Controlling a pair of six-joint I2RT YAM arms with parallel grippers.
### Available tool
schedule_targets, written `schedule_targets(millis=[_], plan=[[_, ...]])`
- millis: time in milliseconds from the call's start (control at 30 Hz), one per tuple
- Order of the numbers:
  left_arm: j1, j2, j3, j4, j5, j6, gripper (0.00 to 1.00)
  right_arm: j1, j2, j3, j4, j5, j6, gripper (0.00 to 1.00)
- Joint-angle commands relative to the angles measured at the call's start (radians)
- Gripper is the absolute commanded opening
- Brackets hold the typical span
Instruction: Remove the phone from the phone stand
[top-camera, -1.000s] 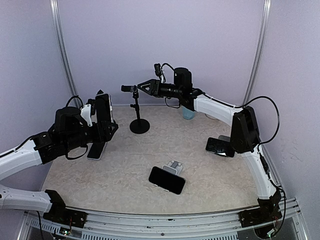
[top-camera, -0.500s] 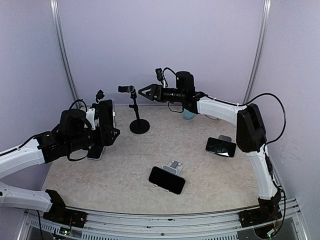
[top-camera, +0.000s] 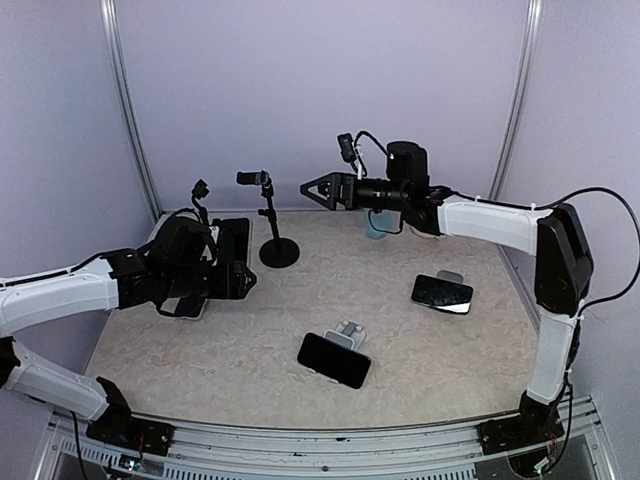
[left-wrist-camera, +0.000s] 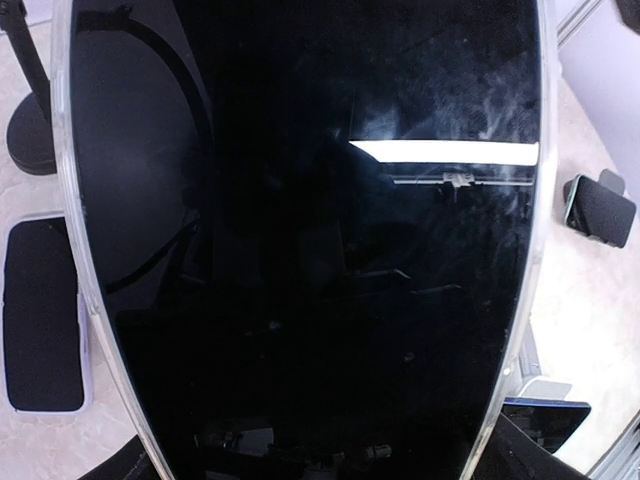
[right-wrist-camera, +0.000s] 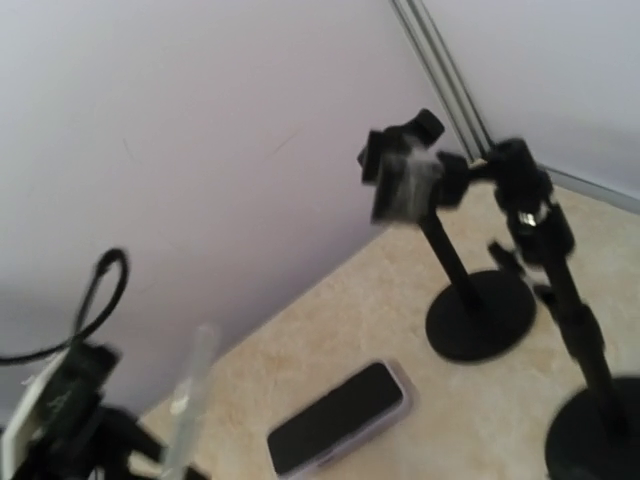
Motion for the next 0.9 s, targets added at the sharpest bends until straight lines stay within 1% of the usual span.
schedule_targets(millis=[0,100,233,433,633,733,867], plan=[[-0.017,0.093,0.082,-0.004,-0.022,-0.012,0.47,-0.017,-0.136,-0.152,0.032,0.035,-0.059,1.00],[-0.026,0.167,0.110,-0.012,-0.034,-0.014,0.47,-0.020,-0.212,-0.263,0.043,0.054,-0.092,1.00],[-0.026,0.261,0.142,-0.013,-0.035,-0.019,0.47,-0.021,-0.306,-0.400,0.067,0.069,-0.092,1.00],[-0.020,0.409,0.199,-0.003,-0.019,-0.015,0.48,-0.021,-0.403,-0.553,0.094,0.090,-0.083,1.00],[-0.011,0.530,0.246,-0.011,-0.040,-0.036,0.50,-0.022,-0.449,-0.617,0.088,0.103,-0.086,1.00],[-0.007,0.567,0.256,-0.010,-0.035,-0.049,0.51,-0.022,-0.460,-0.630,0.085,0.104,-0.088,1.00],[-0.009,0.598,0.265,-0.006,-0.025,-0.062,0.55,-0.021,-0.460,-0.641,0.083,0.106,-0.089,1.00]])
